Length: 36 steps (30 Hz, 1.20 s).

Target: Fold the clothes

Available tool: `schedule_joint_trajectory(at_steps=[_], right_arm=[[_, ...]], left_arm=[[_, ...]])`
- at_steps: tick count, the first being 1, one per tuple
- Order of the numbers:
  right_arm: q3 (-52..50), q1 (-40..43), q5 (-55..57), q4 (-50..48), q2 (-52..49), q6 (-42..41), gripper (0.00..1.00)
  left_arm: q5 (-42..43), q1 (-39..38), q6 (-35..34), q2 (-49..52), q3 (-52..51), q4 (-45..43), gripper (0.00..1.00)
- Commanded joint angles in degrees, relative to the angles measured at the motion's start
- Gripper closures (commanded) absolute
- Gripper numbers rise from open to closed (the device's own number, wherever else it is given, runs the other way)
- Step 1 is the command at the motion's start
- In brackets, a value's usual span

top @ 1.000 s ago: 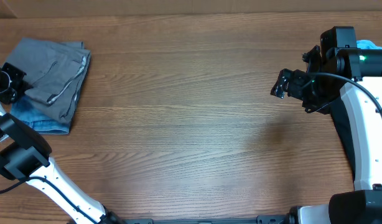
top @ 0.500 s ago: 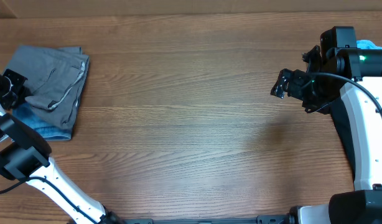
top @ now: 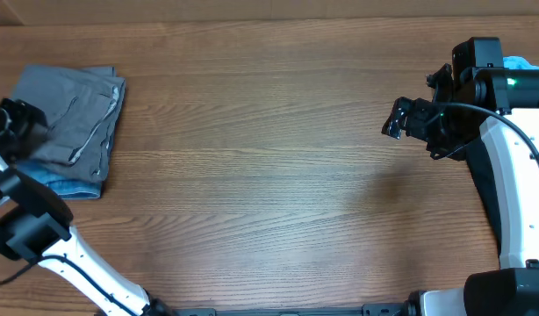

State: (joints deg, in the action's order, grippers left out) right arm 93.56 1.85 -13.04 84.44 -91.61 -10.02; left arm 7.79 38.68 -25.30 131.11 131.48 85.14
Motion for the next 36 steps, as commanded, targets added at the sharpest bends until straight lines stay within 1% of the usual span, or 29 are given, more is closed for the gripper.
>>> schedule_joint_trajectory(at_steps=[1, 2, 3, 4, 5, 6, 7, 9, 12, 16, 18, 20, 23, 25, 27, 33, 36], right_arm=[[-0.2, 0.1, 1.0, -0.4, 0.0, 1.3, 0.0], [-0.2, 0.1, 1.0, -0.5, 0.0, 1.3, 0.0], [-0.2, 0.1, 1.0, -0.6, 0.0, 1.3, 0.0], [-0.2, 0.1, 1.0, -0.7, 0.0, 1.3, 0.0], [-0.2, 0.1, 1.0, -1.0, 0.0, 1.3, 0.0], [-0.2, 0.1, 1.0, -1.3, 0.0, 1.3, 0.0], [-0.2, 0.1, 1.0, -1.4, 0.0, 1.3, 0.0], [-0.2, 0.1, 1.0, -1.6, 0.0, 1.3, 0.0], [-0.2, 0.1, 1.0, -1.6, 0.0, 1.3, 0.0], [-0.2, 0.1, 1.0, -3.0, 0.0, 1.3, 0.0], [-0.2, 0.1, 1.0, -3.9, 0.0, 1.3, 0.0], [-0.2, 0.1, 1.0, -4.6, 0.0, 1.3, 0.0], [-0.2, 0.1, 1.0, -4.7, 0.0, 1.3, 0.0], [-0.2, 0.1, 1.0, -4.7, 0.0, 1.3, 0.0], [-0.2, 0.1, 1.0, -4.7, 0.0, 1.3, 0.0], [-0.2, 0.1, 1.0, -4.7, 0.0, 1.3, 0.0], [-0.2, 0.1, 1.0, -4.7, 0.0, 1.3, 0.0]], left_arm=[[-0.7, 0.0, 1.2, -10.6, 4.7, -0.1, 0.14], [-0.7, 0.0, 1.3, -11.9, 4.7, -0.1, 0.09], [-0.7, 0.0, 1.3, -13.0, 4.7, -0.1, 0.08], [-0.6, 0.0, 1.6, -13.7, 4.7, -0.1, 0.12], [0.0, -0.1, 2.2, -14.1, 4.7, 0.0, 0.35], [1.2, -0.1, 3.5, -14.1, 4.7, 0.0, 0.87], [2.4, -0.1, 5.0, -14.0, 4.5, 0.0, 0.96], [4.1, -0.1, 7.7, -13.1, 3.6, -0.4, 0.96], [5.2, 0.0, 8.4, -10.7, 1.9, 0.3, 0.96], [6.1, 0.1, 9.3, -5.7, 1.6, 3.7, 0.96], [8.3, 0.0, 11.8, -3.3, 1.6, 4.5, 0.96], [12.2, 0.0, 14.6, 0.0, 1.6, 5.8, 0.96], [13.2, 0.0, 15.0, 2.5, 1.5, 8.8, 0.96], [14.6, 0.0, 17.8, 3.7, 1.2, 11.0, 0.96], [15.6, 0.0, 19.0, 4.6, 0.2, 11.7, 0.96], [16.6, 0.1, 19.1, 4.7, -8.7, 5.1, 0.96], [19.6, 0.1, 19.8, 4.7, -14.6, 0.2, 0.96]])
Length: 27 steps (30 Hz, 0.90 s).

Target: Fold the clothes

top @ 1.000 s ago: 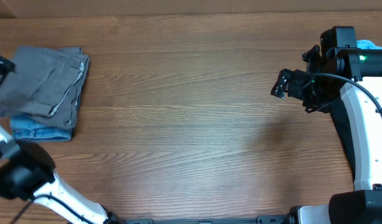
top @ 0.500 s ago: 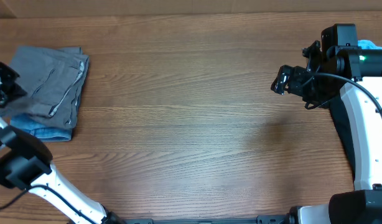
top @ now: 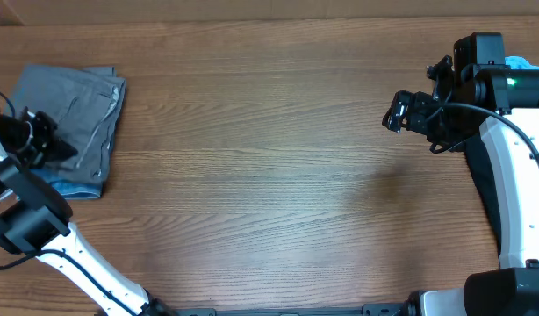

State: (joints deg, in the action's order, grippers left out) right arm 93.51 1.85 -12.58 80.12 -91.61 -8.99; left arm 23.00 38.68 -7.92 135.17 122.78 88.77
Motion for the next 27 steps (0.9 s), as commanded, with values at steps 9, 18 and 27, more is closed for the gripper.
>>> schedule_joint_trajectory(at_steps=[9, 18, 27], right_arm=[[-0.2, 0.1, 0.5, -0.3, 0.0, 0.3, 0.0], [-0.2, 0.1, 0.5, -0.3, 0.0, 0.3, 0.0], [-0.2, 0.1, 0.5, -0.3, 0.0, 0.3, 0.0]], left_arm=[[8.6, 0.7, 1.5, 0.6, -26.6, -20.2, 0.96], [19.4, 2.0, 3.1, -3.0, -24.1, -16.9, 0.96], [23.1, 2.6, -0.9, -16.2, -11.5, -14.8, 0.96]])
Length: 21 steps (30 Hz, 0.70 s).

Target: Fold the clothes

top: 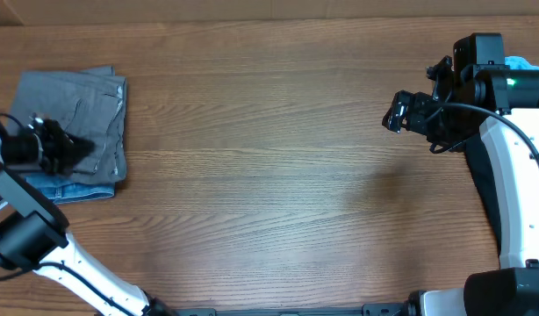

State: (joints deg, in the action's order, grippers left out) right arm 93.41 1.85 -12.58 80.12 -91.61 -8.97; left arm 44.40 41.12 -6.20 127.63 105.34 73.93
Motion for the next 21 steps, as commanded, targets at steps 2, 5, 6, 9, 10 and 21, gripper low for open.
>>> schedule_joint_trajectory(at_steps=[2, 5, 6, 9, 10, 21], right_arm=[[-0.1, 0.1, 0.5, -0.3, 0.0, 0.2, 0.0], [-0.1, 0.1, 0.5, -0.3, 0.0, 0.2, 0.0], [-0.1, 0.1, 0.5, -0.3, 0.0, 0.2, 0.0], [-0.1, 0.1, 0.5, -0.3, 0.0, 0.2, 0.0], [-0.1, 0.1, 0.5, -0.3, 0.0, 0.2, 0.0], [-0.1, 0.1, 0.5, -0.3, 0.0, 0.2, 0.0]], left_arm=[[-3.7, 0.2, -5.2, -11.5, 7.7, -0.3, 0.96], [-17.1, 0.2, -8.9, -14.1, 8.6, -0.7, 0.96], [-21.0, 0.2, -9.6, -14.4, 8.6, -0.7, 0.96], [-27.4, 0.7, -9.7, -14.1, 8.2, -0.3, 0.95], [-28.7, 1.1, -9.7, -14.0, 7.9, -0.2, 0.96], [-38.9, 1.9, -13.3, -4.1, 6.3, 2.6, 0.96]])
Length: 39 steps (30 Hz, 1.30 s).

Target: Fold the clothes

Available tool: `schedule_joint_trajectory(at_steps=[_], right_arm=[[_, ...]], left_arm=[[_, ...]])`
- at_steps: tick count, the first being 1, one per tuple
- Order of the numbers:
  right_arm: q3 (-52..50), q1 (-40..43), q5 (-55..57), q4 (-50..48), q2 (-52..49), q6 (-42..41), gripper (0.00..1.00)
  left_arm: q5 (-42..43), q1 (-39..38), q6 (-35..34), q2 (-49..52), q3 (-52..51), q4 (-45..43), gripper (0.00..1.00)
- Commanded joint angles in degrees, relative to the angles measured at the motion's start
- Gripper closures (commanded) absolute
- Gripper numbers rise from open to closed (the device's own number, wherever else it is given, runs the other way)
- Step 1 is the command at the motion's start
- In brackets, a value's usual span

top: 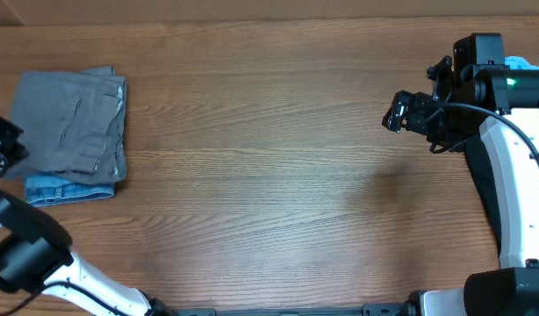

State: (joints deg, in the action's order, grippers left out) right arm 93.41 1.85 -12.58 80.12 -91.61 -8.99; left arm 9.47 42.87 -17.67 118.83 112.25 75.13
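Note:
A folded grey garment (72,118) lies at the far left of the table on top of folded blue jeans (68,189), whose edge shows along the front. Together they make a neat stack. My left gripper (4,147) sits at the left edge of the overhead view, just left of the stack and off the cloth. It is partly cut off, so its jaws cannot be read. My right gripper (394,114) hovers over bare table at the far right with nothing in it. Its jaws are too dark to read.
The wooden table (269,193) stretches between the stack and the right arm. A bit of light blue cloth (520,63) shows at the right edge behind the right arm. The right arm's white link (515,202) runs down the right side.
My left gripper was on the left part of the stack and is now drawn back to the left, off the cloth. The stack and the right arm have not moved.
First my left gripper rested at the stack's left edge, the grey garment skewed over the jeans. Then it sat lower on that edge. Then it lay on the stack, which was squarer and shifted slightly right. Now it is clear of the stack.

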Motion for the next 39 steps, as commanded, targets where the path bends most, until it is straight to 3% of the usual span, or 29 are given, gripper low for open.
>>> schedule_joint_trajectory(at_steps=[1, 10, 21, 26, 32, 39], right_arm=[[-0.1, 0.1, 0.5, -0.3, 0.0, 0.3, 0.0], [-0.1, 0.1, 0.5, -0.3, 0.0, 0.3, 0.0], [-0.1, 0.1, 0.5, -0.3, 0.0, 0.3, 0.0], [-0.1, 0.1, 0.5, -0.3, 0.0, 0.3, 0.0], [-0.1, 0.1, 0.5, -0.3, 0.0, 0.3, 0.0], [-0.1, 0.1, 0.5, -0.3, 0.0, 0.3, 0.0]], left_arm=[[-4.0, 0.1, -1.8, 6.4, -0.6, 2.3, 0.96], [-1.4, 0.2, -1.7, 12.2, 0.0, 5.0, 0.96], [1.9, -3.6, -1.7, -3.2, 13.7, 7.5, 0.96], [-4.6, -7.5, -1.6, -8.0, 15.8, 3.4, 0.96], [-10.4, -11.7, 2.4, -5.1, 15.3, 1.6, 0.96], [-6.5, -13.6, 10.6, 3.2, 15.3, -1.0, 0.96]])
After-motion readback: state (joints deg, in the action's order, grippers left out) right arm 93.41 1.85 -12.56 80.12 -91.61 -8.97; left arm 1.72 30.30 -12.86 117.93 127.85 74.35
